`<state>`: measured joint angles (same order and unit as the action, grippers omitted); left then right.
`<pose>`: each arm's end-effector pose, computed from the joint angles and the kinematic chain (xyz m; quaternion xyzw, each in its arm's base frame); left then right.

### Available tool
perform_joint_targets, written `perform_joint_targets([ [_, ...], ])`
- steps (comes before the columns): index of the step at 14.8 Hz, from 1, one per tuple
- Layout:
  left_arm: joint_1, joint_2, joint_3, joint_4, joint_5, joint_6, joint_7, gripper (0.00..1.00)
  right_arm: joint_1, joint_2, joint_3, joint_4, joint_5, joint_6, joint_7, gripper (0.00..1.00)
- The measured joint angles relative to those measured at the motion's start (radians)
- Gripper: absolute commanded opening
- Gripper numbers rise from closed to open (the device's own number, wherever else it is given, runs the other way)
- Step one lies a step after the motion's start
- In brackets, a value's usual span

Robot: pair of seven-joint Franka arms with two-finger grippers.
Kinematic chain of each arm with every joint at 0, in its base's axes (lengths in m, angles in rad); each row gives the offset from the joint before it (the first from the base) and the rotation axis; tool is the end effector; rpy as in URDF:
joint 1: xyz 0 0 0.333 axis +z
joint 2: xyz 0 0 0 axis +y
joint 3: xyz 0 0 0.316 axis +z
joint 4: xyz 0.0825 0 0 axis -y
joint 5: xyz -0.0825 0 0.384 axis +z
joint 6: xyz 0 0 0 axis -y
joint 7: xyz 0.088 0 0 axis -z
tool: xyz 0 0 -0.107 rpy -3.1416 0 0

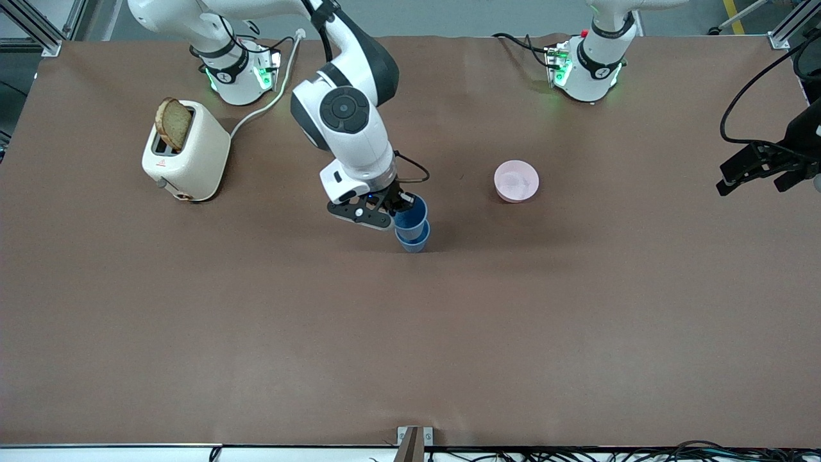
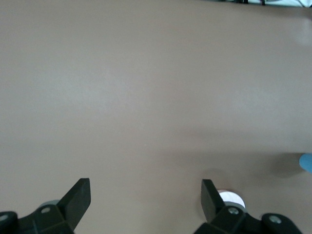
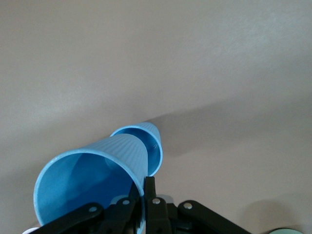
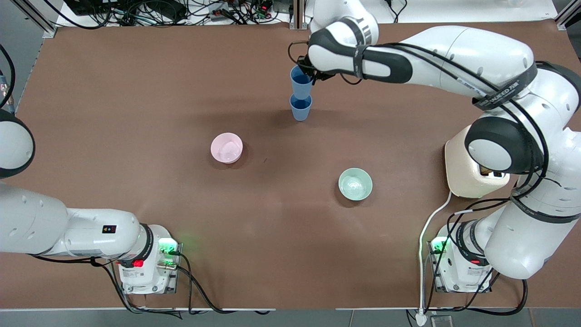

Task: Stack blue cups with both arms
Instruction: 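Lower the held blue cup into the placed cup and open the right gripper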

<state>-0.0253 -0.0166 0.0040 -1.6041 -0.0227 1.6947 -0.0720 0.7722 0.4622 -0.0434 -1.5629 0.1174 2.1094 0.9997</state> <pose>0.5613 -0.0141 0.6295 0.9982 0.0261 0.0530 0.0138 0.5104 0.4686 0.3859 -0.9853 0.1598 0.0044 0.0596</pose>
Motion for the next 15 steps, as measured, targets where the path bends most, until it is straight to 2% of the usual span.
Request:
perform_joint_targets([
  [6,-0.002,0.0,-0.003,0.004,0.0,-0.014,0.001,1.0,0.027,0.019,0.0,-0.02,0.0,0.017,0.0,0.01],
  [10,-0.001,-0.001,-0.003,0.006,0.0,-0.035,0.001,1.0,0.027,0.028,-0.003,-0.022,0.0,0.037,0.0,0.07],
  [13,-0.001,-0.001,-0.003,0.006,0.0,-0.045,0.001,1.0,0.027,0.035,-0.011,-0.022,0.0,0.04,0.0,0.07],
  [15,-0.002,-0.001,-0.003,0.006,0.0,-0.046,0.001,1.0,0.026,0.036,-0.016,-0.022,0.0,0.04,0.0,0.17],
])
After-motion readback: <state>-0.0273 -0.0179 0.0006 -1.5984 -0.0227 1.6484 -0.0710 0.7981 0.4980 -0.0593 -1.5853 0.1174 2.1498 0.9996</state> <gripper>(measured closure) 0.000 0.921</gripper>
